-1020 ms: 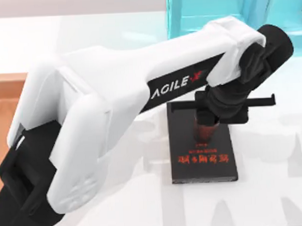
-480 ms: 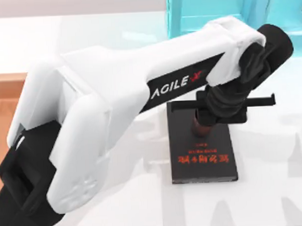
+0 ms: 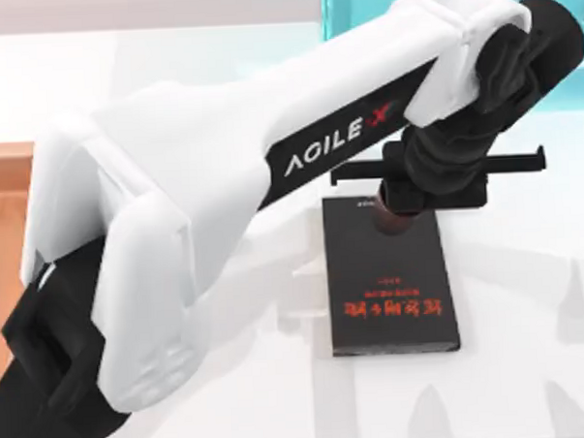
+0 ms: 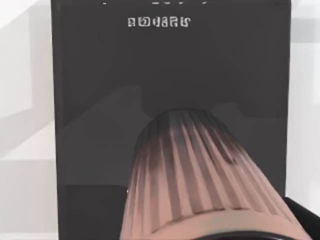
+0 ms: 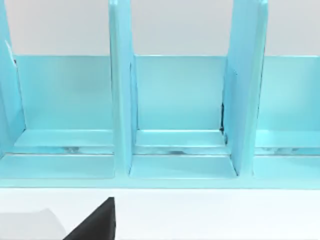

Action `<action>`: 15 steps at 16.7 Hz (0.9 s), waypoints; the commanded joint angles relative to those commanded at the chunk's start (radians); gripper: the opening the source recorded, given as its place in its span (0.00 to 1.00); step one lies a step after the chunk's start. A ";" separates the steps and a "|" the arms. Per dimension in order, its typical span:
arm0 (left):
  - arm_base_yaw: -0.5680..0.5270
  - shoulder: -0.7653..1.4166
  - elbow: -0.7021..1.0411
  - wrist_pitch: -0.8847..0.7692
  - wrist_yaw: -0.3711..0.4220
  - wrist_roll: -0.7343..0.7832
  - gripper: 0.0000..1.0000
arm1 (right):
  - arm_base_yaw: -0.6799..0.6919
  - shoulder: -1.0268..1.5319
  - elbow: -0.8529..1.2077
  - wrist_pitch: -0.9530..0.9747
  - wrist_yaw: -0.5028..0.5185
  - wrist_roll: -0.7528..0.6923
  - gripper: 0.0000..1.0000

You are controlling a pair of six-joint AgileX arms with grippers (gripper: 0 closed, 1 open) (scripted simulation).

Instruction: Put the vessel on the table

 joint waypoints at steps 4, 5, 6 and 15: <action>-0.001 0.002 0.029 -0.028 0.001 0.001 0.00 | 0.000 0.000 0.000 0.000 0.000 0.000 1.00; 0.000 0.002 0.027 -0.026 0.001 0.002 0.00 | 0.000 0.000 0.000 0.000 0.000 0.000 1.00; 0.003 -0.001 0.025 -0.026 0.003 0.003 0.00 | 0.000 0.000 0.000 0.000 0.000 0.000 1.00; 0.244 -0.316 -0.375 -0.075 0.193 0.227 0.00 | 0.000 0.000 0.000 0.000 0.000 0.000 1.00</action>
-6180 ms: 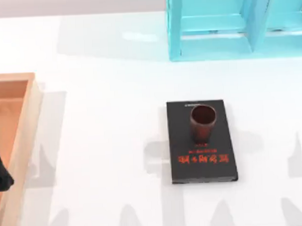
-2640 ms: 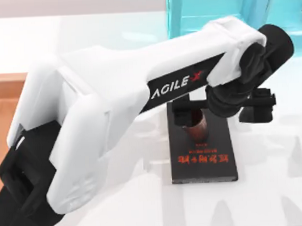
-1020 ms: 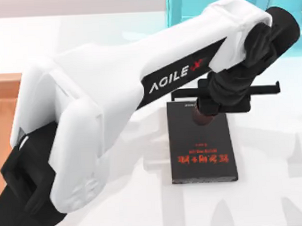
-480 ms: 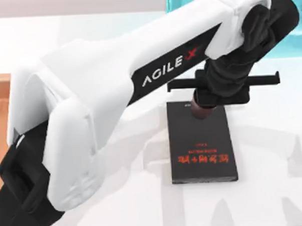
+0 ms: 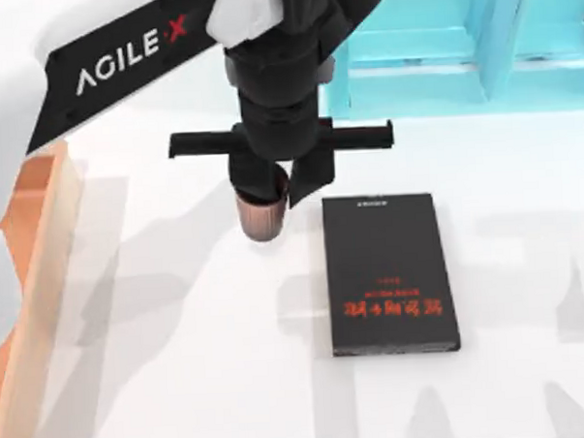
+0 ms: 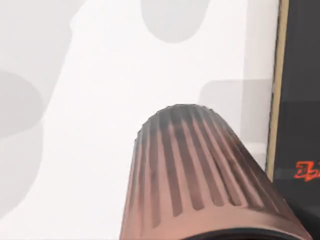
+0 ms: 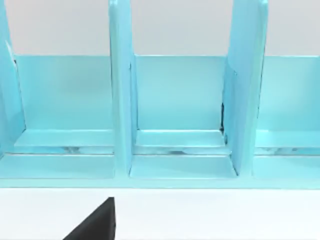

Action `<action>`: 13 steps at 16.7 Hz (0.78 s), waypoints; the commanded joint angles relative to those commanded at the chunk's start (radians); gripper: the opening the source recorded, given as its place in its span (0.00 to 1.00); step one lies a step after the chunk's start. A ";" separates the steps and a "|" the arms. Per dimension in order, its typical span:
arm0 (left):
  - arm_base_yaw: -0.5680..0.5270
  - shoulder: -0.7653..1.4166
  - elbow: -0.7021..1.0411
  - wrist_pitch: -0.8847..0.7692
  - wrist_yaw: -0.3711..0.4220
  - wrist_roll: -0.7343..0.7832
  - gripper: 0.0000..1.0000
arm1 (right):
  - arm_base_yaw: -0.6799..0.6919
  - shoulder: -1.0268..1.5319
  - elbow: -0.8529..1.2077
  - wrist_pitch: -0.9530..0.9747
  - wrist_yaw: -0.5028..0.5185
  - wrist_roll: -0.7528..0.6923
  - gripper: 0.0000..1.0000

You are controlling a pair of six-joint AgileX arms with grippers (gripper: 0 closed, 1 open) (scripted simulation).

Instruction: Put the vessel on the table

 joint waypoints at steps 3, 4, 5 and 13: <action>0.100 -0.099 -0.107 -0.025 0.077 0.081 0.00 | 0.000 0.000 0.000 0.000 0.000 0.000 1.00; 0.117 -0.115 -0.123 -0.033 0.092 0.093 0.00 | 0.000 0.000 0.000 0.000 0.000 0.000 1.00; 0.124 -0.122 -0.129 -0.037 0.098 0.097 0.00 | 0.000 0.000 0.000 0.000 0.000 0.000 1.00; 0.127 -0.121 -0.223 0.061 0.096 0.102 0.00 | 0.000 0.000 0.000 0.000 0.000 0.000 1.00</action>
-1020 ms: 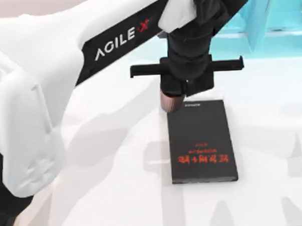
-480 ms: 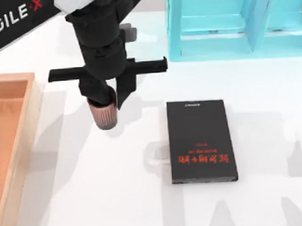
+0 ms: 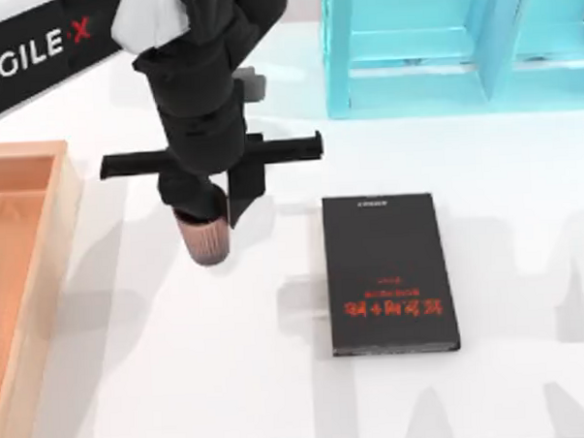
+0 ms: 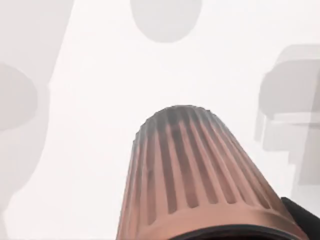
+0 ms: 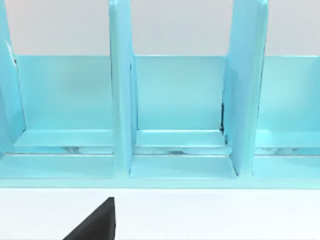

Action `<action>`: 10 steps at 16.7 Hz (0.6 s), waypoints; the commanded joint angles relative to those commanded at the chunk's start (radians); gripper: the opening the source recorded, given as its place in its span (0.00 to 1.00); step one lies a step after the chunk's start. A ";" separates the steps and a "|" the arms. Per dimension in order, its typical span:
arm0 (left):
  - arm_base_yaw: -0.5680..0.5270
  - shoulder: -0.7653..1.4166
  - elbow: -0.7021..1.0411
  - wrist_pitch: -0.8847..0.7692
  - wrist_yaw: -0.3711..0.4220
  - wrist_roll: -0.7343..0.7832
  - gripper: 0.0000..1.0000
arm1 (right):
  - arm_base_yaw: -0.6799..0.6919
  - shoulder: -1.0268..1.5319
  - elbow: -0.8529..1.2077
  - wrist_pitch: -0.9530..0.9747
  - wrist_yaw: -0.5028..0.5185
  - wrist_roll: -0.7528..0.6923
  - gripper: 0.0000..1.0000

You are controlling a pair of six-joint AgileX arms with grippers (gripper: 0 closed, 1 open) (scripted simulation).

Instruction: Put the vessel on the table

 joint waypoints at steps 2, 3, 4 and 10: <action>0.001 0.000 -0.041 0.040 0.001 0.003 0.00 | 0.000 0.000 0.000 0.000 0.000 0.000 1.00; 0.002 0.000 -0.067 0.067 0.001 0.004 0.00 | 0.000 0.000 0.000 0.000 0.000 0.000 1.00; 0.004 0.000 -0.098 0.100 0.002 0.004 0.00 | 0.000 0.000 0.000 0.000 0.000 0.000 1.00; 0.007 0.004 -0.155 0.157 0.003 0.005 0.00 | 0.000 0.000 0.000 0.000 0.000 0.000 1.00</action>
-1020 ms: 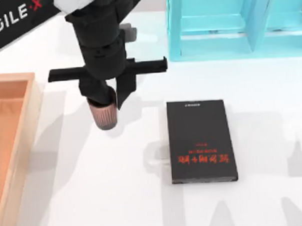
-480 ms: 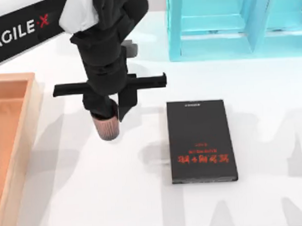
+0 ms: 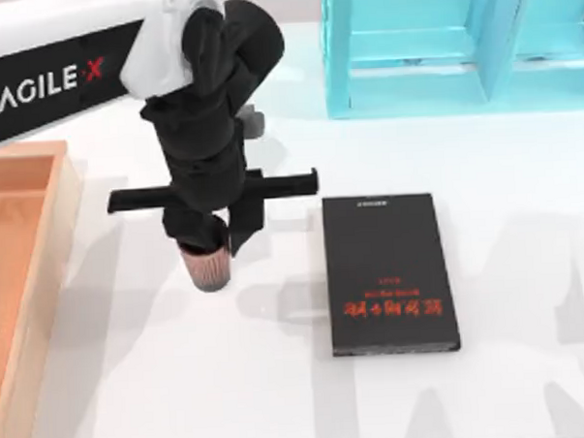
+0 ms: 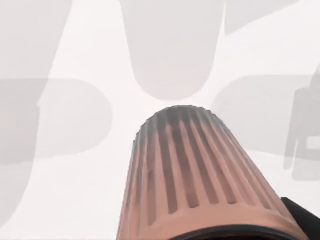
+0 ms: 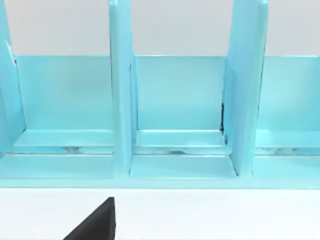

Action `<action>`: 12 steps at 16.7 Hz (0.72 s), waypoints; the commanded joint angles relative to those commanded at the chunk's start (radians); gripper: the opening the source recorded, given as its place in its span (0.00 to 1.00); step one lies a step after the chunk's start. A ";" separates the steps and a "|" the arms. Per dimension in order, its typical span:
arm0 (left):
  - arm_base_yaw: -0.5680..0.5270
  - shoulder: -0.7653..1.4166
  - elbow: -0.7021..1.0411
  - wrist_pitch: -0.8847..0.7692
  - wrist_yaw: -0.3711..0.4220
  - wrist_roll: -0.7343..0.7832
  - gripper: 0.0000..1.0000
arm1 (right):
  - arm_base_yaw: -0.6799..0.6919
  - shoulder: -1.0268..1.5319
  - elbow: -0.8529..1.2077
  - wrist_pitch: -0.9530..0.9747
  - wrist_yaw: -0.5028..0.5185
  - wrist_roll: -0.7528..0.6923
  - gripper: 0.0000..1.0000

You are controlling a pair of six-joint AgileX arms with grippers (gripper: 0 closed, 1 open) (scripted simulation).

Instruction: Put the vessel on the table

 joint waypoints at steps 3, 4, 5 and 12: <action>0.000 0.000 0.000 0.000 0.000 0.000 0.15 | 0.000 0.000 0.000 0.000 0.000 0.000 1.00; 0.000 0.000 0.000 0.000 0.000 0.000 0.23 | 0.000 0.000 0.000 0.000 0.000 0.000 1.00; 0.000 0.000 0.000 0.000 0.000 0.000 0.30 | 0.000 0.000 0.000 0.000 0.000 0.000 1.00; 0.000 0.000 0.000 0.000 0.000 0.000 0.83 | 0.000 0.000 0.000 0.000 0.000 0.000 1.00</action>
